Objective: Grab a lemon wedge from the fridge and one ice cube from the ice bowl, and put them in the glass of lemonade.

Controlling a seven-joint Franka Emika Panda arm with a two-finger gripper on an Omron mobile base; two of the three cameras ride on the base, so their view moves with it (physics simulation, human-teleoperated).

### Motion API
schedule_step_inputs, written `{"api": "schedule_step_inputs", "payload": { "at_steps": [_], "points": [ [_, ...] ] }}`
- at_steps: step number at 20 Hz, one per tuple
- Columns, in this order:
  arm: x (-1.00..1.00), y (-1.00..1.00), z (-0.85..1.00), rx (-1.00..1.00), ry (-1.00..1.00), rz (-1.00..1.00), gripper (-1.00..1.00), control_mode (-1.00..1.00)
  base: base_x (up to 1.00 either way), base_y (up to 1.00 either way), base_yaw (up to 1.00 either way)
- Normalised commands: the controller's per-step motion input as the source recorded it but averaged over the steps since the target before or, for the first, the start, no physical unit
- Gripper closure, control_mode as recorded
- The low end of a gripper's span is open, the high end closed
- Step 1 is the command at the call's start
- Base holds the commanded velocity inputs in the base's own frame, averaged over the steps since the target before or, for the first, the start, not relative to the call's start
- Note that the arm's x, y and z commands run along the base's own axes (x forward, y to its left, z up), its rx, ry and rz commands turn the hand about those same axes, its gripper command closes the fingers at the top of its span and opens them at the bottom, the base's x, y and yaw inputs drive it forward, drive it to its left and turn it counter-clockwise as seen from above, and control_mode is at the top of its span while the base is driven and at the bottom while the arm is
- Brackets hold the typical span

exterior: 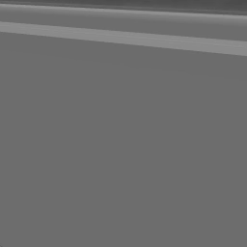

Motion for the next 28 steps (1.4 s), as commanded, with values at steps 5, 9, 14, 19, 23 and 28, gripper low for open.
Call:
{"api": "schedule_step_inputs", "payload": {
  "at_steps": [5,9,14,19,23,28],
  "points": [
    [0.00,-0.28,0.07,0.00,0.00,0.00,-1.00,-1.00,0.00,0.00,0.00],
    [0.00,-0.22,0.14,0.00,-0.04,0.00,-1.00,-1.00,0.00,0.00,0.00],
    [0.00,-0.04,0.15,0.00,-0.06,0.00,-1.00,-1.00,0.00,0.00,0.00],
    [0.00,0.31,0.05,0.01,-0.13,0.00,-1.00,-1.00,0.00,0.00,0.00],
    [0.00,0.26,0.00,0.13,-0.07,0.00,-1.00,-1.00,0.00,0.00,0.00],
    [0.00,0.30,0.00,0.36,-0.12,-0.01,-1.00,-1.00,0.00,0.00,0.00]
  ]
}}
